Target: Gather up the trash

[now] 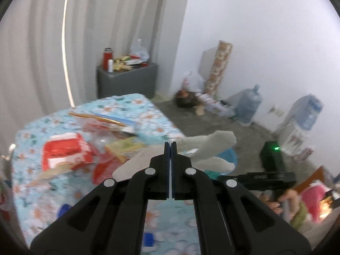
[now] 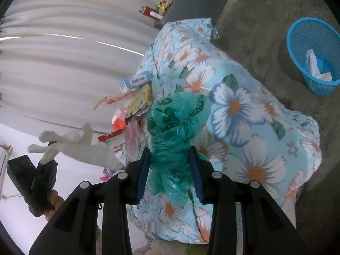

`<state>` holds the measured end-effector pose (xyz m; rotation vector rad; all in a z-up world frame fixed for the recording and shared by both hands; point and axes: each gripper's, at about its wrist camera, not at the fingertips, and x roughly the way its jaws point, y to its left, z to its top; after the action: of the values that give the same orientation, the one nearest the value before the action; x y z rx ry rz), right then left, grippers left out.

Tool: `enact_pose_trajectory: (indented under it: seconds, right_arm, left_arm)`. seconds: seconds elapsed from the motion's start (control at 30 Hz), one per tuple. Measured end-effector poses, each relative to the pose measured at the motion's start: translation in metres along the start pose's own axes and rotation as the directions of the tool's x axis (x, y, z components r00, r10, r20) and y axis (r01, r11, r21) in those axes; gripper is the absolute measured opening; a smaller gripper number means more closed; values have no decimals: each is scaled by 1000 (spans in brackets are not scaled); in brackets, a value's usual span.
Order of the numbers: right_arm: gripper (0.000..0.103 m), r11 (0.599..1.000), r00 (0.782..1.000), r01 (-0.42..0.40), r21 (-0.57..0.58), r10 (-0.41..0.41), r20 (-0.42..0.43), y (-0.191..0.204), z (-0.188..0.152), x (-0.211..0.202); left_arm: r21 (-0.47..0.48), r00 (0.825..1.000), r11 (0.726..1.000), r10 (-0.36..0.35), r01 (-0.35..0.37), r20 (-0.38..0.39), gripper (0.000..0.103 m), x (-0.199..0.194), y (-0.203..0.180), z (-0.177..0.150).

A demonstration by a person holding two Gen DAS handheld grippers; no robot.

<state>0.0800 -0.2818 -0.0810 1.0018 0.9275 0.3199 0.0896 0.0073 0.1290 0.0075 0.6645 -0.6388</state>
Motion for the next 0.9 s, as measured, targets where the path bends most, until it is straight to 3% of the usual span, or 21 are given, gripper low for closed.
enact_pose_trajectory:
  seconds: [0.2,0.43,0.63,0.67,0.8,0.9]
  right_arm:
    - [36,1000,999,31,4,-31,19,-5,1,-7]
    - [36,998,998,68,8,-68,7,-12,0,-1]
    - [37,997,997,75,-1,-75,-12,-13,3,2]
    - [37,997,997,71,2,-71,-15,-14,4,2]
    - [39,998,997,67,4,-67,-26,-14,6,5]
    - [39,998,997,66,5,-66,-31,-15,6,4]
  left_arm:
    - [-9,996,999,-38,38,-80,0,35,-8,-21]
    - [46,976,998,40,-31,-212,0,92,-20,-60]
    - [69,951,996,66,-47,-301,1,122,-22,-80]
    - [80,948,995,76,-53,-310,3,125,-22,-82]
    - [138,940,987,124,-83,-318,36,128,-30,-87]
    - [161,947,983,132,-87,-292,46,117,-34,-88]
